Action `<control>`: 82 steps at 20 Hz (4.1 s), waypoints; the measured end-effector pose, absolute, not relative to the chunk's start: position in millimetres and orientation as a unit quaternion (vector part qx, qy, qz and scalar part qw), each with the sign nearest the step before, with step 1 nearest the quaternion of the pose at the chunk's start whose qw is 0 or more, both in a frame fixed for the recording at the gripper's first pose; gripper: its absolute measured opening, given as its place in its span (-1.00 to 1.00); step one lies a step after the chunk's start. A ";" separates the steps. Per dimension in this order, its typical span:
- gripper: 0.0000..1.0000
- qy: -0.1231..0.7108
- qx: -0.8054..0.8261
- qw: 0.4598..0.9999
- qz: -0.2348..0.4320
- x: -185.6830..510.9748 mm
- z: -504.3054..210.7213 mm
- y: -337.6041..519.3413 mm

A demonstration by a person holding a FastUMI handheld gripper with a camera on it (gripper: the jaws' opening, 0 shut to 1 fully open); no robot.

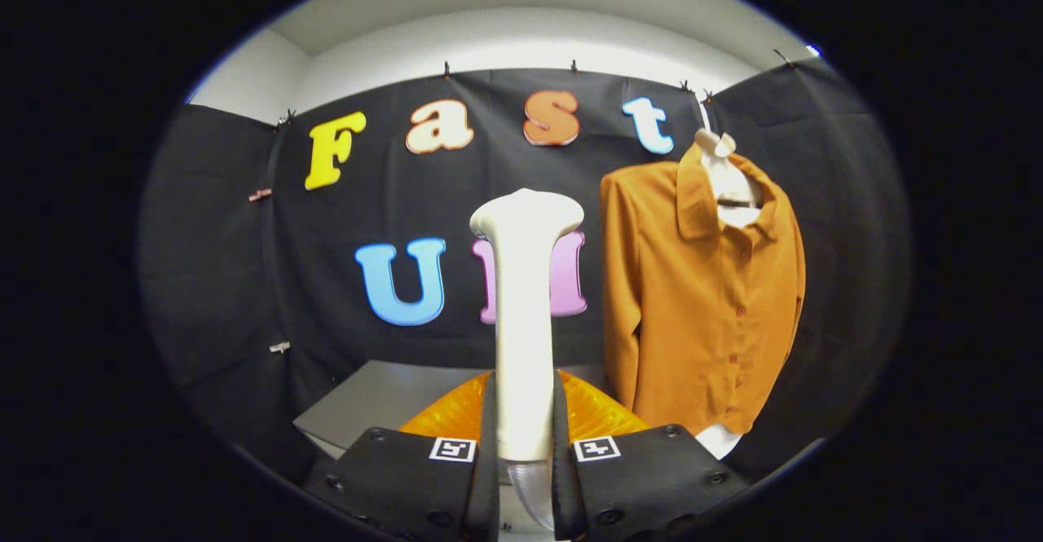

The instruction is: Iron the clothes twice with a garment steamer, once on the left side and once on the right side.

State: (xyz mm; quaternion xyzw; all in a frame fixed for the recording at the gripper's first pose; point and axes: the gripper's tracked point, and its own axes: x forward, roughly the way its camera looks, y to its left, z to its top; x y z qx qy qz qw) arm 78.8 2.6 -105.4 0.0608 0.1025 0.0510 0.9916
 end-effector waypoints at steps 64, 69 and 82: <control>-0.41 0.380 0.074 0.921 -0.038 -38.2 -470.8 -186.2; -0.42 0.370 0.078 0.925 -0.027 -59.5 -451.9 -185.4; -0.42 0.141 0.059 0.988 -0.017 -22.6 -223.0 -216.9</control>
